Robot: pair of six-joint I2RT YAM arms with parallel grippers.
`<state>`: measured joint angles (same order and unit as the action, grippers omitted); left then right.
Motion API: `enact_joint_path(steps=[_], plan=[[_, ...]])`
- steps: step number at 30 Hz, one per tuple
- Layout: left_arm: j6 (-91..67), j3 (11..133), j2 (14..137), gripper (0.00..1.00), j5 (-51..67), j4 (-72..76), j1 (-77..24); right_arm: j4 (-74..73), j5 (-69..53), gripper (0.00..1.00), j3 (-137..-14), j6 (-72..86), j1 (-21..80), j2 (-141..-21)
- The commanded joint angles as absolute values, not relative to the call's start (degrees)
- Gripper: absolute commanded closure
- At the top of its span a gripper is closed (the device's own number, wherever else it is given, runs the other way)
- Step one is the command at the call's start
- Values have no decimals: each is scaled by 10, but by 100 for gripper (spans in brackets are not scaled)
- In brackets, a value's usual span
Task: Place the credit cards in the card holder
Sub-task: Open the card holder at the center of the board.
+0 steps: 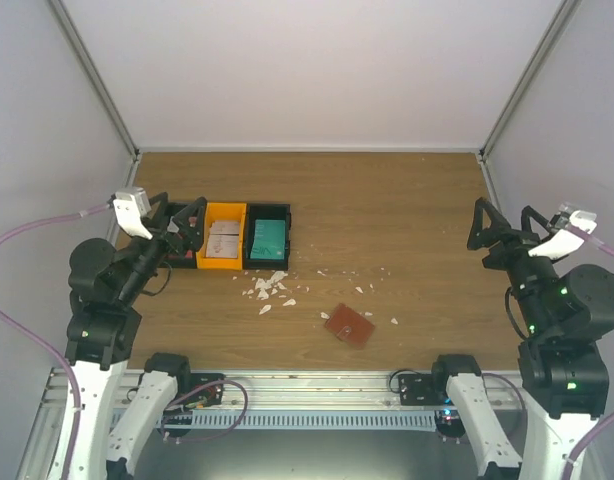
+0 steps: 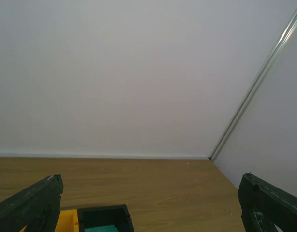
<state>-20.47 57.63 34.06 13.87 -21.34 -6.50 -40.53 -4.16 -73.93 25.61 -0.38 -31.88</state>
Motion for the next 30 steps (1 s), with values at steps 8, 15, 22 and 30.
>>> enact_joint_path(steps=[8,15,22,30], plan=[[-222,503,351,1,346,-93,-34,-296,-389,1,-640,304,-43,-328],[-258,450,401,1,435,10,-32,-149,-505,0,-464,375,-39,-324],[-265,394,474,1,460,124,-95,-116,-388,0,-367,376,141,-397],[-221,394,533,1,324,74,-233,-70,-143,8,-284,458,460,-503]])
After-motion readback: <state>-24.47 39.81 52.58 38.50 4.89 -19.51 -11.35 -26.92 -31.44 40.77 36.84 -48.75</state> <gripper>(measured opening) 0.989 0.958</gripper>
